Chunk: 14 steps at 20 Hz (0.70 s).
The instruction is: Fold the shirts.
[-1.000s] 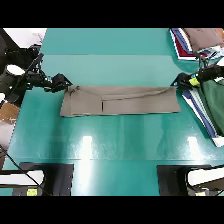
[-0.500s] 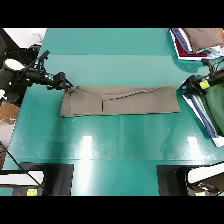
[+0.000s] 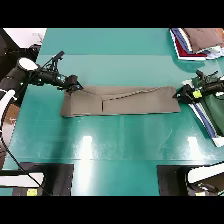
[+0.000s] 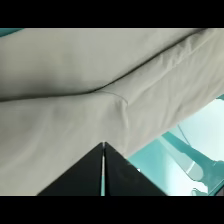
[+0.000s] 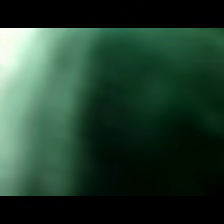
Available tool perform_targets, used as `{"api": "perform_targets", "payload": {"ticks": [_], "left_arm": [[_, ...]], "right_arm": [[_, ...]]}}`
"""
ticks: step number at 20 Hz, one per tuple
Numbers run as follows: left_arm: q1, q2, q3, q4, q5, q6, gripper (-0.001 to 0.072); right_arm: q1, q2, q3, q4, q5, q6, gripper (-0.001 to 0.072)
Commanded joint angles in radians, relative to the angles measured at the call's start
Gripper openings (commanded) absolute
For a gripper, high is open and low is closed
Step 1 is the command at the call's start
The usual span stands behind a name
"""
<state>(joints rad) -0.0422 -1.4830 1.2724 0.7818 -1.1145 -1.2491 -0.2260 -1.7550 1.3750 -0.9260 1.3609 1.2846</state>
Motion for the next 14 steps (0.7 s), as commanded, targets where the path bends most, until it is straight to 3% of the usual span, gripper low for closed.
{"api": "perform_targets", "payload": {"ticks": [1,5,6,7,12,14], "left_arm": [[-0.054,-0.009,0.001,0.005,0.041,-0.003,0.003],[-0.127,-0.048,0.001,-0.004,0.128,-0.046,0.0029],[-0.15,-0.059,0.002,-0.011,0.163,-0.056,0.0029],[-0.173,-0.072,0.008,-0.014,0.185,-0.056,0.0029],[-0.273,-0.193,0.172,-0.016,0.163,-0.061,0.0029],[-0.318,-0.261,0.25,-0.016,0.159,-0.066,0.0029]], "right_arm": [[0.006,-0.008,-0.018,0.026,-0.058,-0.014,0.0521],[0.061,-0.06,-0.018,0.095,0.029,-0.054,0.0373],[0.077,-0.062,-0.018,0.096,0.035,-0.064,0.0171],[0.089,-0.057,-0.017,0.095,0.038,-0.069,0.0036],[0.095,0.094,-0.016,0.105,0.044,-0.082,0.0013],[0.095,0.182,-0.015,0.182,0.045,-0.081,0.0013]]}}
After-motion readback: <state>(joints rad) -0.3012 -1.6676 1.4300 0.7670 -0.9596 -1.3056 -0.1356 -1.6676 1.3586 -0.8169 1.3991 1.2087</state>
